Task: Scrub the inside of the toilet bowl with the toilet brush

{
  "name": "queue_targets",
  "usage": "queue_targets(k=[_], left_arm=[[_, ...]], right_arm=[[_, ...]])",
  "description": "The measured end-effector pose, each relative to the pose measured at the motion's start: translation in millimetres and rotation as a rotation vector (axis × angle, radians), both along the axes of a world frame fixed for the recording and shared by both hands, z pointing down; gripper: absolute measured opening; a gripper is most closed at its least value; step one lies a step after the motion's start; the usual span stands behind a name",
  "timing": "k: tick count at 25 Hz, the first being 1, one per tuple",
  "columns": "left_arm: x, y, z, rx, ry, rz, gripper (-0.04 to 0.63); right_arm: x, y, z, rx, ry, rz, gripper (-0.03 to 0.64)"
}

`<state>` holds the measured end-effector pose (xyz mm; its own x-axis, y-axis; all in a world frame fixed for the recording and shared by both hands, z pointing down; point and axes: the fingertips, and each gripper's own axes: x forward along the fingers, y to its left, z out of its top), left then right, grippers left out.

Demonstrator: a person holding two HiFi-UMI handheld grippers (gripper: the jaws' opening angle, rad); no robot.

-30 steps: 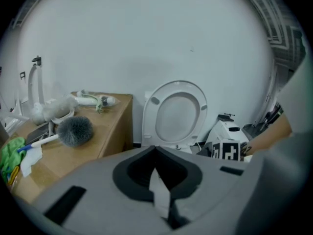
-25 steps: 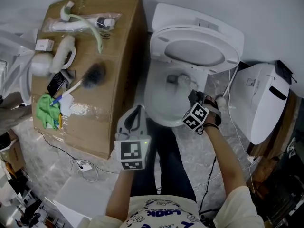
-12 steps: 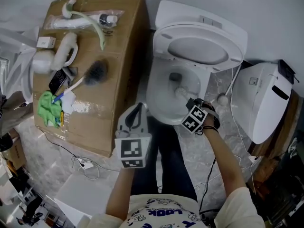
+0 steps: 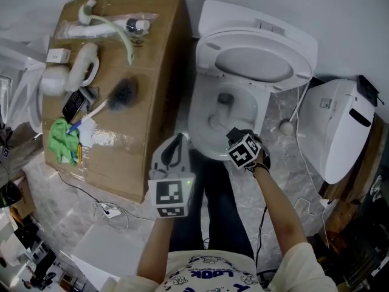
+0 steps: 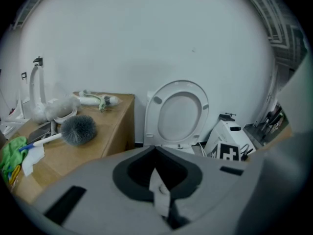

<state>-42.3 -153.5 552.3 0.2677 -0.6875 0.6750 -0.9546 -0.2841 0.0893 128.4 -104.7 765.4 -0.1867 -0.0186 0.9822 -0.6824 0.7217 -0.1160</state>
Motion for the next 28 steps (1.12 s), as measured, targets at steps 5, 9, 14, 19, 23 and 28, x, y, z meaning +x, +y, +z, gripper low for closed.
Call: queue_targets(k=[5,9,14,19,23,28], left_arm=[[-0.5,5.5,8.1,-0.022,0.004,-0.008,0.002],[3.3,4.7,7.7,-0.02,0.007,-0.003,0.002],[4.5,0.0,5.1,-0.013,0.006,0.003,0.002],[2.7,-0.5,7.5,-0.017,0.003,0.002,0.002],[1.4,0.0,12.1,-0.027,0.002,-0.001,0.002],[6.4,1.0,14.1,-0.033,0.01,0.007,0.002]], right_arm=[[0.2,-32.1,2.1,0.032,-0.059,0.273,0.161],[8.6,-64.8,-4.2,0.081,-0.122,0.466,0.161],[19.4,-77.0,-1.8,0.093,-0.106,0.526,0.161],[22.6,-67.3,14.1,0.067,-0.076,0.554,0.161],[19.8,-57.5,22.9,0.054,-0.052,0.499,0.161],[21.1,-40.9,23.8,-0.004,-0.052,0.333,0.161]])
